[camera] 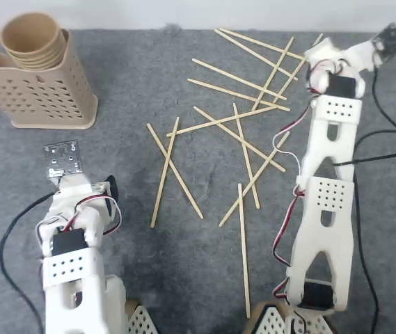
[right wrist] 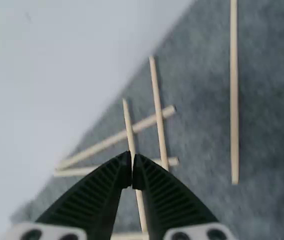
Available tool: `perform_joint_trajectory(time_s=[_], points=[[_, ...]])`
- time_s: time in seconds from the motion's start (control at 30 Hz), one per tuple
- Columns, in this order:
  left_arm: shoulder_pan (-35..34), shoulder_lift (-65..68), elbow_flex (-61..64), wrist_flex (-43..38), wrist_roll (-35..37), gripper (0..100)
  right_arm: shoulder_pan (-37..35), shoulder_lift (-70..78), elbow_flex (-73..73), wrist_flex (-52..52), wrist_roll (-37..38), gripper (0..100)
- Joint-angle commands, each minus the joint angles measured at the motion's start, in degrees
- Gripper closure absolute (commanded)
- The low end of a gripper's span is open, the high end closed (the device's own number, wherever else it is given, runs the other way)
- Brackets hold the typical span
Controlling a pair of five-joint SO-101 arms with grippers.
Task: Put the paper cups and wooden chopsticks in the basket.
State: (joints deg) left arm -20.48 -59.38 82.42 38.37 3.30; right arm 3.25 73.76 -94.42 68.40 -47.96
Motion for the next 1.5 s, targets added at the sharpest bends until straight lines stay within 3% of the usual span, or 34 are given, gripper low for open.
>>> perform_joint_trajectory(time_s=[0.0,0.13,0.3,0.47,0.63,0.8,0.97,1.23,1.47], points=[[-0.5,-1.2,-0.5,-1.3,-0.4,80,-0.5,-8.0,-2.0,8.7,2.2,99.3],[-0.5,-1.2,-0.5,-1.1,-2.4,80,0.6,-11.1,-2.0,15.7,7.3,99.3],[-0.5,-1.2,-0.5,-1.1,-2.3,80,0.9,-11.2,1.5,15.4,10.6,99.2],[-0.6,-1.2,-0.5,-1.1,-2.3,80,0.8,-7.5,7.7,0.1,11.3,99.2],[-2.4,-1.2,-0.6,-1.1,-2.3,80,-0.3,1.0,11.6,-18.7,19.0,99.1],[-2.4,-1.2,-0.6,-1.2,-2.3,80,-2.2,5.8,10.8,-26.6,20.4,93.4],[-2.4,-1.2,-0.6,-1.2,-2.3,80,-4.4,6.0,11.7,-27.3,20.1,79.0],[-2.5,-1.2,-0.6,-1.2,-2.4,80,-4.6,6.7,16.8,-31.7,22.9,91.5],[-2.5,-1.2,-0.6,-1.3,-2.5,80,-6.1,6.4,17.8,-14.1,32.8,94.0]])
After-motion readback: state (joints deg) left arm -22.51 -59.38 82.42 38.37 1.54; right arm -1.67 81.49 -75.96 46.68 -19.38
